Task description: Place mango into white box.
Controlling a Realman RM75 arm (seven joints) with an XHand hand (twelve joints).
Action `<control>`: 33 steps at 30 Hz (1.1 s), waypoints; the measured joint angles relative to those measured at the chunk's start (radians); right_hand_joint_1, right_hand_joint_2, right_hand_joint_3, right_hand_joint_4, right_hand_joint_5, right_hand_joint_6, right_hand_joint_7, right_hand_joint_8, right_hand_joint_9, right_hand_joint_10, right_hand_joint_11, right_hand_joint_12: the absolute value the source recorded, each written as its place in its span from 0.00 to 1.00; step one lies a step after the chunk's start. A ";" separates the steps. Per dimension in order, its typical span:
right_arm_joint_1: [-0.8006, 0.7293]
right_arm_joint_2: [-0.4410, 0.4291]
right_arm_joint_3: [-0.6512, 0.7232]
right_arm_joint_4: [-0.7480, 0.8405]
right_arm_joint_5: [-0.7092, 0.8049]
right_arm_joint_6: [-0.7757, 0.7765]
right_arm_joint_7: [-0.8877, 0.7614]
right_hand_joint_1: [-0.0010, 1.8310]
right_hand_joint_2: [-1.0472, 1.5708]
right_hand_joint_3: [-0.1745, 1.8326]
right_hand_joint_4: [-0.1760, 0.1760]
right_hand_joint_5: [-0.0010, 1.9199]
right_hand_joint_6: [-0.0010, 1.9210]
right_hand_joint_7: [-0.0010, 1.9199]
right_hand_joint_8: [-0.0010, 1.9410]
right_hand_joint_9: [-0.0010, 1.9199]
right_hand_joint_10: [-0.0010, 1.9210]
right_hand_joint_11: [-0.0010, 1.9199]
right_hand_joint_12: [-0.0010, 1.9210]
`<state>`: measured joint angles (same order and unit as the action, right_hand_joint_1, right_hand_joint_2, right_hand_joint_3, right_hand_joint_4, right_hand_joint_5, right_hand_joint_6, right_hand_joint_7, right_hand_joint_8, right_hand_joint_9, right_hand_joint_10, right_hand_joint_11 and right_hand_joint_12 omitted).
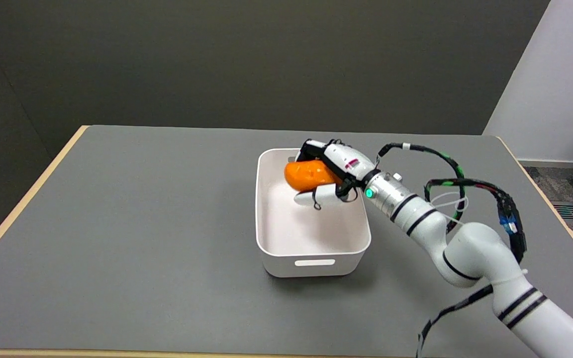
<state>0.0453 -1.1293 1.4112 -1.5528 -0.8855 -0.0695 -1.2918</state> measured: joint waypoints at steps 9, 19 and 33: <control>-0.090 -0.001 0.005 -0.084 -0.003 0.002 0.001 0.27 0.61 0.53 0.41 0.03 0.16 0.01 0.08 0.00 0.26 0.00 0.61; -0.138 -0.003 0.013 -0.112 0.001 0.034 0.003 0.23 0.60 0.51 0.36 0.00 0.03 0.00 0.00 0.00 0.06 0.00 0.49; -0.176 -0.043 0.156 -0.197 0.004 0.093 0.012 0.21 0.61 0.52 0.42 0.00 0.00 0.00 0.00 0.00 0.07 0.00 0.49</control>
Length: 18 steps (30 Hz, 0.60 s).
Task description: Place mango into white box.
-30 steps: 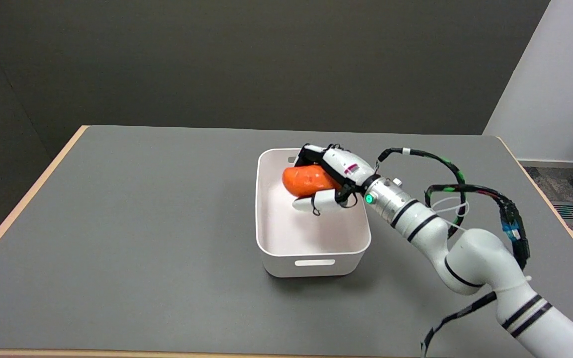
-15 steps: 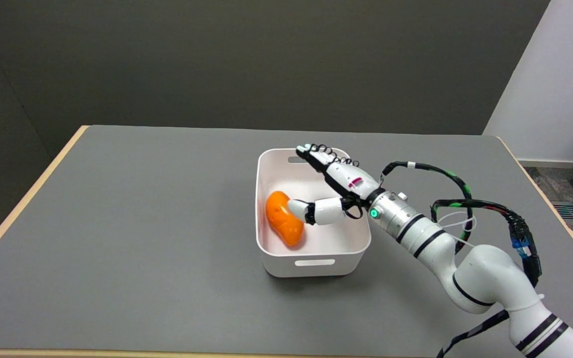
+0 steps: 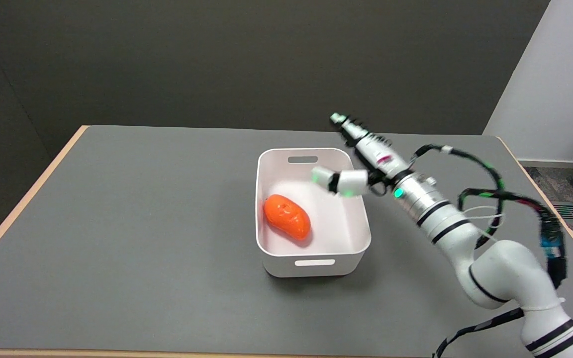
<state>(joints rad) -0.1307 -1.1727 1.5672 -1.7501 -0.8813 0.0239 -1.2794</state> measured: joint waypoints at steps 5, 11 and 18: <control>-0.013 -0.027 0.113 -0.043 0.063 -0.015 0.032 0.22 0.62 0.52 0.47 0.00 0.00 0.00 0.00 0.00 0.00 0.00 0.42; -0.021 -0.074 0.248 -0.045 0.211 -0.112 0.064 0.24 0.65 0.44 0.46 0.00 0.00 0.00 0.00 0.00 0.00 0.00 0.40; -0.027 -0.133 0.373 0.063 0.492 -0.347 0.070 0.24 0.65 0.51 0.37 0.03 0.13 0.10 0.18 0.09 0.44 0.07 0.69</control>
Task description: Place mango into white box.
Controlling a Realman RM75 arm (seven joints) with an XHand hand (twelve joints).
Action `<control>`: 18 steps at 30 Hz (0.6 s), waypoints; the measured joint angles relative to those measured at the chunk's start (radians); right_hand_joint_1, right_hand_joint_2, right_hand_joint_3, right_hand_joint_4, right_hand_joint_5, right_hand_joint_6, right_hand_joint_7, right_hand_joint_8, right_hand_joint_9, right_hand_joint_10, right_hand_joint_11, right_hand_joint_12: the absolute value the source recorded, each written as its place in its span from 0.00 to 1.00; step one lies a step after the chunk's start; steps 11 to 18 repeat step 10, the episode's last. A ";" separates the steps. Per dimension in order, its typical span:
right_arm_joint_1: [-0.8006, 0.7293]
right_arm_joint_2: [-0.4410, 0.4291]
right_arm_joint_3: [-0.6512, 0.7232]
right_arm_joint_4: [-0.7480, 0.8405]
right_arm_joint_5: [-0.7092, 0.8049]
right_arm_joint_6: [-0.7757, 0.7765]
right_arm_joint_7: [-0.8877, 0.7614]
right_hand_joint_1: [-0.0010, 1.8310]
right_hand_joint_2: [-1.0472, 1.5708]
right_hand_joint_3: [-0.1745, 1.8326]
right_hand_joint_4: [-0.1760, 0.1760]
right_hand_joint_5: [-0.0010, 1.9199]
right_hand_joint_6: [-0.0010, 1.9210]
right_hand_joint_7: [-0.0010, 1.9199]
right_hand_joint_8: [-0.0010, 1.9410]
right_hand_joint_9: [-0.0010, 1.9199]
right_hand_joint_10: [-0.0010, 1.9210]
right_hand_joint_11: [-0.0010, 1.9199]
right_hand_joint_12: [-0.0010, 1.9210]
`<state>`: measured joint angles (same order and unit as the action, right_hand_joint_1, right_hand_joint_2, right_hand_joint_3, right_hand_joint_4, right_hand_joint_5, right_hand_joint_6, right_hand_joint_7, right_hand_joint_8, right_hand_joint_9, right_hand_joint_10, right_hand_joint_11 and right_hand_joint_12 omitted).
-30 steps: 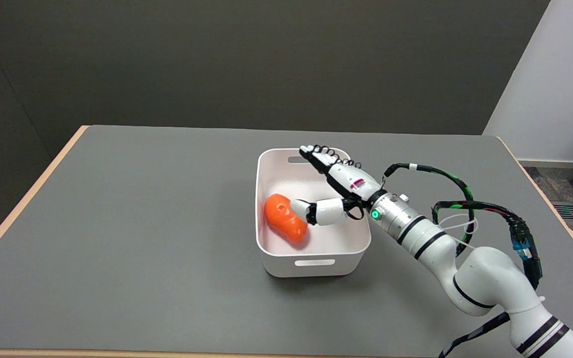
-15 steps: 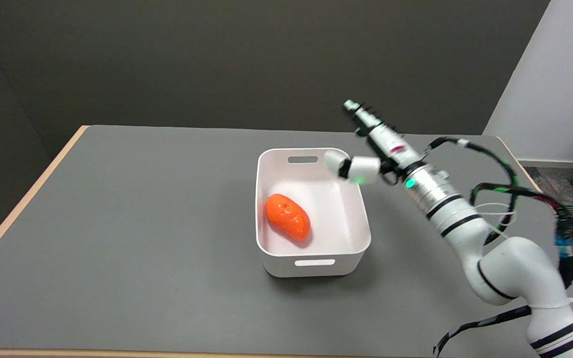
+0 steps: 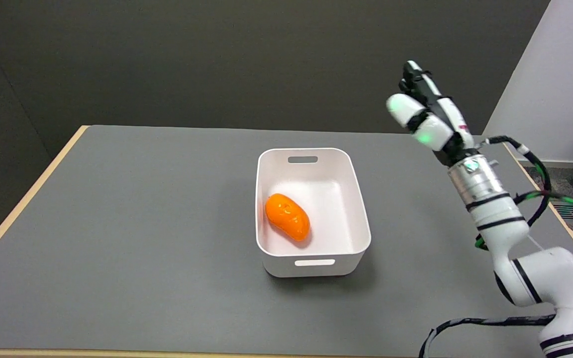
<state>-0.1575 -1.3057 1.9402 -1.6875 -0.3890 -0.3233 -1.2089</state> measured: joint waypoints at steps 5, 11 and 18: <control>-0.009 -0.036 0.036 0.114 0.201 -0.180 -0.012 0.24 0.65 0.55 0.36 0.06 0.16 0.13 0.23 0.14 0.46 0.11 0.74; -0.022 -0.063 0.034 0.219 0.365 -0.333 -0.019 0.24 0.65 0.55 0.36 0.06 0.16 0.13 0.23 0.14 0.46 0.11 0.74; -0.022 -0.063 0.034 0.219 0.365 -0.333 -0.019 0.24 0.65 0.55 0.36 0.06 0.16 0.13 0.23 0.14 0.46 0.11 0.74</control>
